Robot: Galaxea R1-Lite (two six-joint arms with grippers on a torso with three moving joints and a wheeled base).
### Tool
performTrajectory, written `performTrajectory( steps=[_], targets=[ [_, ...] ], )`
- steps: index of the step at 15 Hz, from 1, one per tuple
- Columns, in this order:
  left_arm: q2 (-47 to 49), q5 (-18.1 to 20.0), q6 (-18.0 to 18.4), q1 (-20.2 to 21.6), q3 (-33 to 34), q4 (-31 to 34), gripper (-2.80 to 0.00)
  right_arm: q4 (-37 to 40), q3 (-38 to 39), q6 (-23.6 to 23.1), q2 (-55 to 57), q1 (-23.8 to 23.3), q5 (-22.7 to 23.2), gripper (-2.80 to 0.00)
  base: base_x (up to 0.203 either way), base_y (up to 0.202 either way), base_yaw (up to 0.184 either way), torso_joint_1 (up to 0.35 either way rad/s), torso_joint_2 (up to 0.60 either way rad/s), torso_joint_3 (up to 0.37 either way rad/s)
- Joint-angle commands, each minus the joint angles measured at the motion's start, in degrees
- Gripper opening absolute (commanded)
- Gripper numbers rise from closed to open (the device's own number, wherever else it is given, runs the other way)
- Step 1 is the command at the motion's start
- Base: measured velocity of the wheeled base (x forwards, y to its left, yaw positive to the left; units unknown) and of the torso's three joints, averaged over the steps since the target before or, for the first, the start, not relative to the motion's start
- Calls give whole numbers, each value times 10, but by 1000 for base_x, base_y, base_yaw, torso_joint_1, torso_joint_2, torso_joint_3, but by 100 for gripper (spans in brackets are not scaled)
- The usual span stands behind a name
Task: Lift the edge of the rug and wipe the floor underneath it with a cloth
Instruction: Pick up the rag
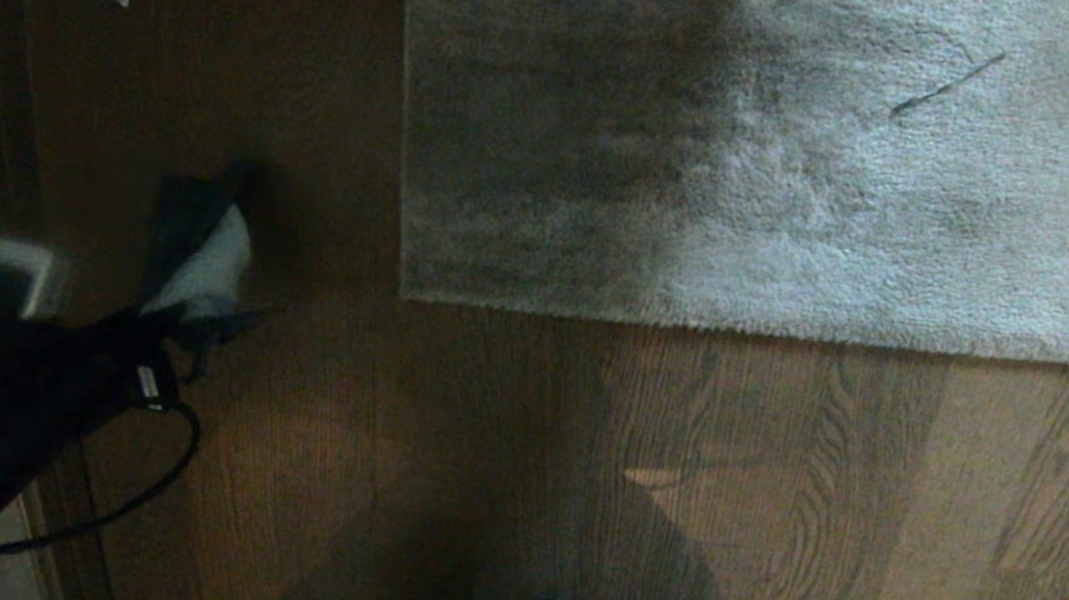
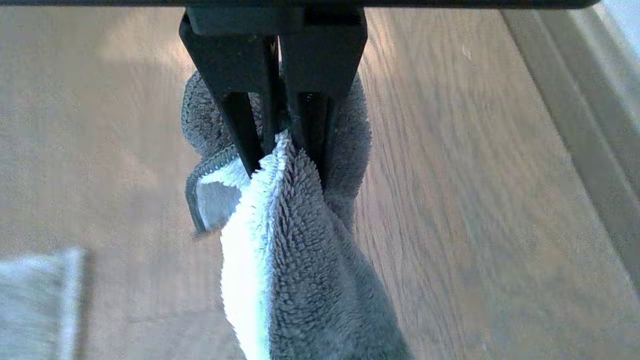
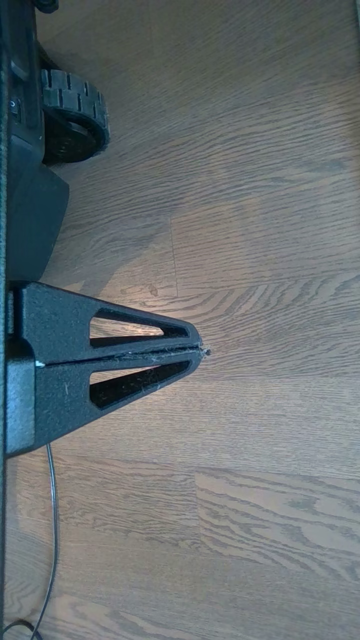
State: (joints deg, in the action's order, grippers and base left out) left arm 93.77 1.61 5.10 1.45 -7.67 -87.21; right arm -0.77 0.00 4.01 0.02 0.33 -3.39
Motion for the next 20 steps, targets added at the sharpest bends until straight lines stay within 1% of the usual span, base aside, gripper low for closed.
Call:
performTrajectory(
  steps=[1, 2, 4, 7, 9, 10, 13, 15, 20],
  targets=[
    [-63, 17, -9, -1, 47, -17, -280, 0, 0, 0, 0, 0, 0, -280, 0, 0, 0, 0, 0, 0],
    [-80, 28, -18, -3, 68, -17, -280, 0, 0, 0, 0, 0, 0, -280, 0, 0, 0, 0, 0, 0],
    [-97, 44, -26, -12, 77, -16, -280, 0, 0, 0, 0, 0, 0, -280, 0, 0, 0, 0, 0, 0],
    [-108, 45, -27, -13, 77, -12, -280, 0, 0, 0, 0, 0, 0, -280, 0, 0, 0, 0, 0, 0],
    [-125, 45, -33, -13, 77, 0, -280, 0, 0, 0, 1, 0, 0, -280, 0, 0, 0, 0, 0, 0],
    [-142, 45, -35, -13, 77, 16, -280, 0, 0, 0, 0, 0, 0, -280, 0, 0, 0, 0, 0, 0],
    [-209, 45, -35, -13, 77, 126, -280, 0, 0, 0, 0, 0, 0, -280, 0, 0, 0, 0, 0, 0],
    [-248, 46, -34, -13, 77, 219, -280, 0, 0, 0, 0, 0, 0, -280, 0, 0, 0, 0, 0, 0],
    [-362, 45, -31, -14, 77, 423, -280, 0, 0, 0, 0, 0, 0, -280, 0, 0, 0, 0, 0, 0]
  ],
)
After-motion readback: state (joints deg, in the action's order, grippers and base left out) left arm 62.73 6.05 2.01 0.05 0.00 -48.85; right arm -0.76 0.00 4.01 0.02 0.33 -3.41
